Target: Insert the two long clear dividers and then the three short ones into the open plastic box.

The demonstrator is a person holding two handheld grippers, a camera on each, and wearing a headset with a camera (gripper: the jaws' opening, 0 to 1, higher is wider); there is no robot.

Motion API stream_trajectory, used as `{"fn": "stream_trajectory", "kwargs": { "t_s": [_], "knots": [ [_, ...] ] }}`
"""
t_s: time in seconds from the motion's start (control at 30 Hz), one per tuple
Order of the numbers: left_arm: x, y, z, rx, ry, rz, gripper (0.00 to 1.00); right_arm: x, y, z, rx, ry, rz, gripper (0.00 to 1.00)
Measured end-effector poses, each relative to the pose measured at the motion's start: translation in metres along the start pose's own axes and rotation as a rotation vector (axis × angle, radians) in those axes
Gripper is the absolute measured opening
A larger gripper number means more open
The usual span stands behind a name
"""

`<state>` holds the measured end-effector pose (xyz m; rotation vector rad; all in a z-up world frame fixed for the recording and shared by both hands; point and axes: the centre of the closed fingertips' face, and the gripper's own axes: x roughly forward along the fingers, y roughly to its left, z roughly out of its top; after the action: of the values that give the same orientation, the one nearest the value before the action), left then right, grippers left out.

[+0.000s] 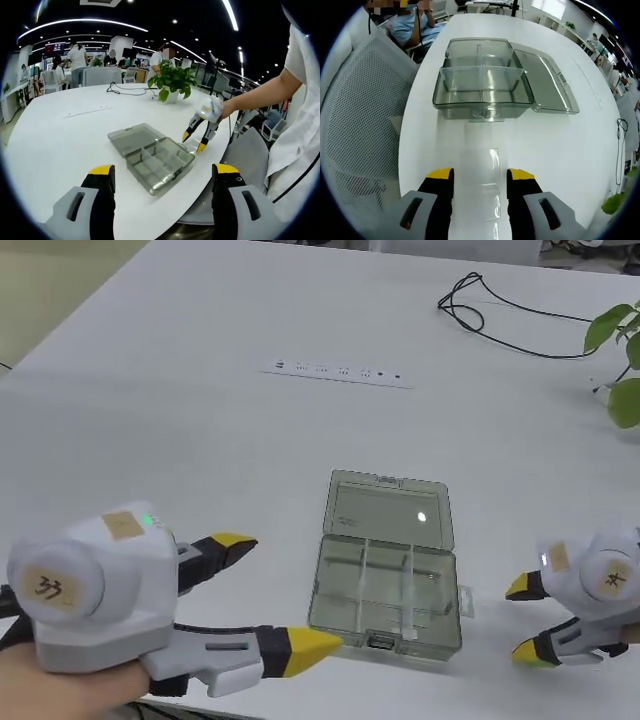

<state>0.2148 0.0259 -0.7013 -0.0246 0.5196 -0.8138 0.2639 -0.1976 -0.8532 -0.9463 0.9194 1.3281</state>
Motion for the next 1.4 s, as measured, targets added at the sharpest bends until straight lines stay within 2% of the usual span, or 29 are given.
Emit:
{"fn": "stream_trajectory", "kwargs": {
  "t_s": [0.1, 0.13, 0.2, 0.3, 0.4, 0.57, 0.67, 1.1, 1.4],
  "knots": [
    [-0.002, 0.0, -0.001, 0.003, 0.005, 0.0, 0.8, 0.003, 0.0, 0.001, -0.021, 0.003, 0.015, 0.42],
    [-0.003, 0.001, -0.001, 0.003, 0.006, 0.001, 0.8, 0.002, -0.004, 0.004, -0.017, -0.009, -0.004, 0.42],
    [-0.004, 0.003, 0.0, 0.003, 0.008, 0.004, 0.8, 0.002, -0.004, 0.004, -0.011, -0.009, 0.006, 0.42],
    [-0.006, 0.007, 0.004, 0.007, 0.004, 0.011, 0.8, 0.002, -0.004, 0.002, 0.011, -0.006, 0.016, 0.41],
    [-0.007, 0.009, 0.007, 0.009, -0.002, 0.016, 0.8, 0.002, -0.004, 0.002, -0.001, -0.007, 0.019, 0.41],
    [-0.009, 0.011, 0.008, 0.015, -0.003, 0.018, 0.8, 0.001, -0.001, 0.001, -0.015, 0.008, 0.019, 0.34],
    [-0.009, 0.012, 0.007, 0.018, 0.002, 0.018, 0.8, 0.001, -0.001, 0.001, -0.004, 0.002, 0.012, 0.33],
    [-0.008, 0.004, 0.01, 0.037, 0.005, -0.003, 0.8, -0.002, 0.001, 0.001, 0.011, -0.019, -0.031, 0.33],
    [-0.008, -0.001, 0.014, 0.057, 0.004, -0.017, 0.8, -0.02, 0.002, 0.013, 0.012, -0.064, -0.079, 0.32]
  ]
}}
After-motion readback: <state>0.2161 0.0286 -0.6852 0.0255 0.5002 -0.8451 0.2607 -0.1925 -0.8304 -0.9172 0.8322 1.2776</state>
